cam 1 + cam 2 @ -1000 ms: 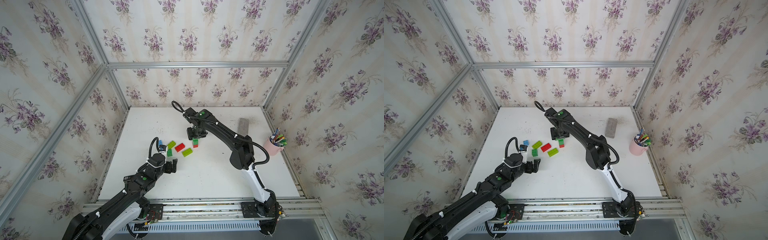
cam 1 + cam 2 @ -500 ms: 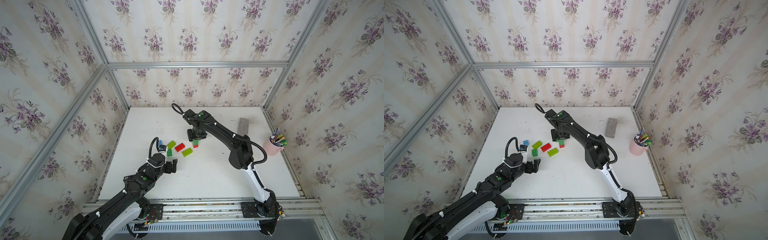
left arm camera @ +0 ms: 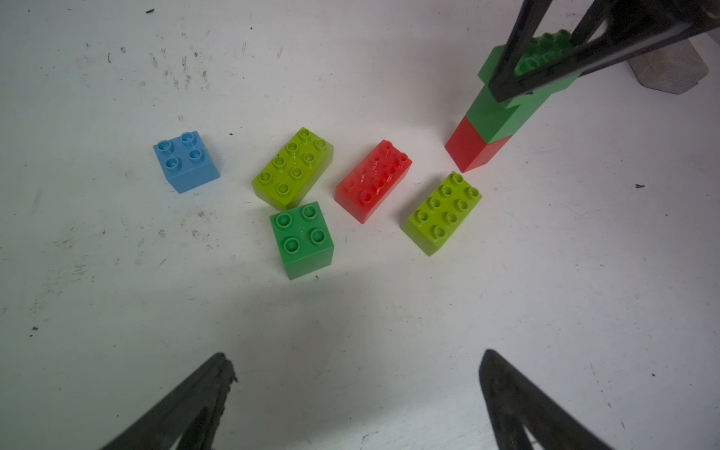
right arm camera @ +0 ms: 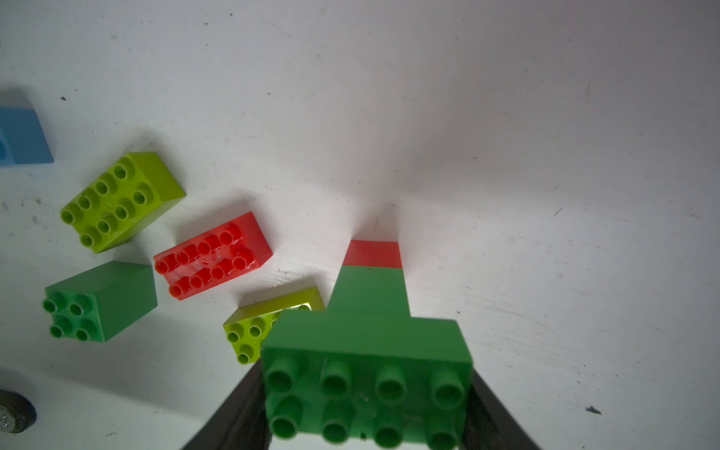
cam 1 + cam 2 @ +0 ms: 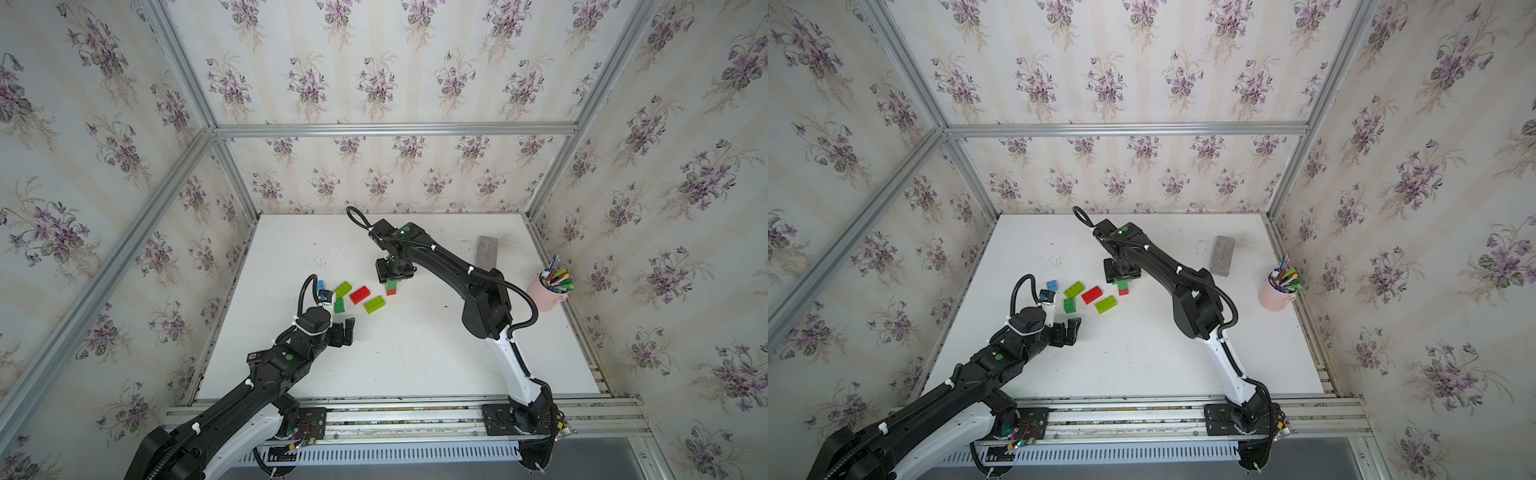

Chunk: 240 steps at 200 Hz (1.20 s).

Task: Assemble a spoon with lego
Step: Assemble the lego brick with the lego brick.

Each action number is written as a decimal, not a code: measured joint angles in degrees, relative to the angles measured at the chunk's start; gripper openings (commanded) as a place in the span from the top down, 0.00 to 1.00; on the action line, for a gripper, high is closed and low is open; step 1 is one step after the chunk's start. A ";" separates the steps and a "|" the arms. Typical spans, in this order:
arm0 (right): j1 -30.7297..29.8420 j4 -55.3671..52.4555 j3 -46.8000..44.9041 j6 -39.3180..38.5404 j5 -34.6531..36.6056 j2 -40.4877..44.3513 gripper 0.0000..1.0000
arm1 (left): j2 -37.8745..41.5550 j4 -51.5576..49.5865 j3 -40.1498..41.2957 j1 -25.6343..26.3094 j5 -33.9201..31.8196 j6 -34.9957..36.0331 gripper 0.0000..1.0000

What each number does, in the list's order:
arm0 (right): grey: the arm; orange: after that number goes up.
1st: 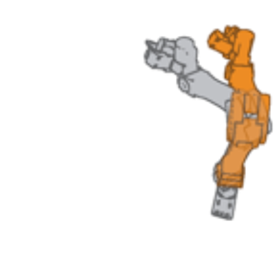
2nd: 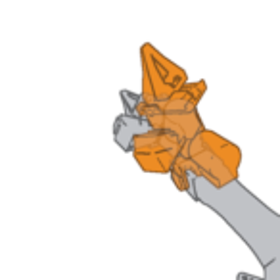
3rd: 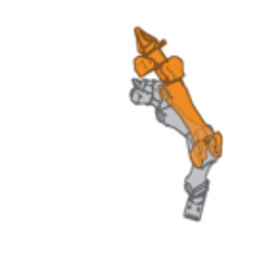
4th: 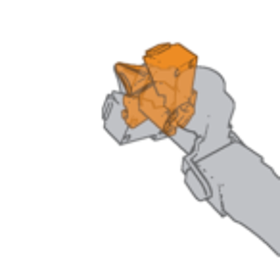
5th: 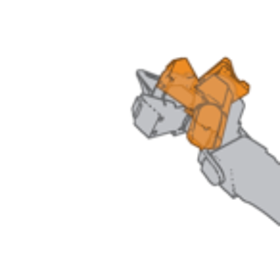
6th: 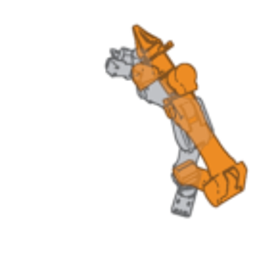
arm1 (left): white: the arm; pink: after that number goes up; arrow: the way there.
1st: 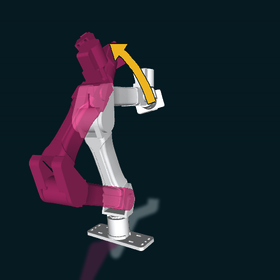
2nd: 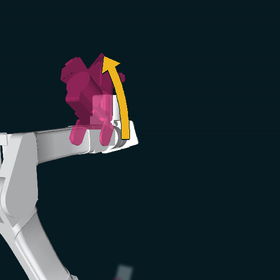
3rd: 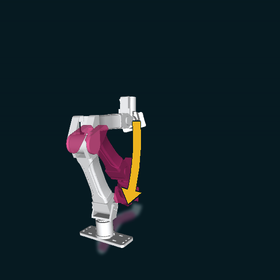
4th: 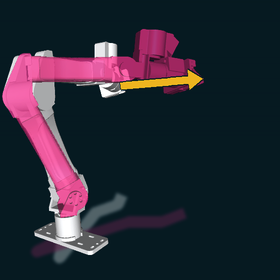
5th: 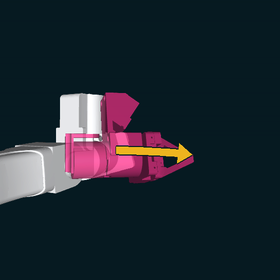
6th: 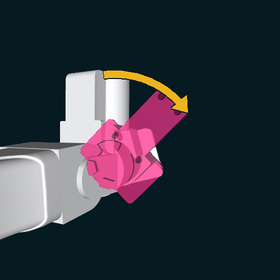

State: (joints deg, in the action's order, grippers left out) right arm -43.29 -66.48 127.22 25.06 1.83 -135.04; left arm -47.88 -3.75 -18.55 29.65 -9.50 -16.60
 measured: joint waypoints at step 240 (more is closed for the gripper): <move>2.56 26.12 -30.95 -20.06 -1.62 33.86 0.00 | -6.29 -17.90 -21.59 -0.04 8.37 10.14 0.01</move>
State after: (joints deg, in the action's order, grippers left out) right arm -40.73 -40.36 96.27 4.99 0.21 -101.19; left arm -54.17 -21.65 -40.14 29.61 -1.13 -6.46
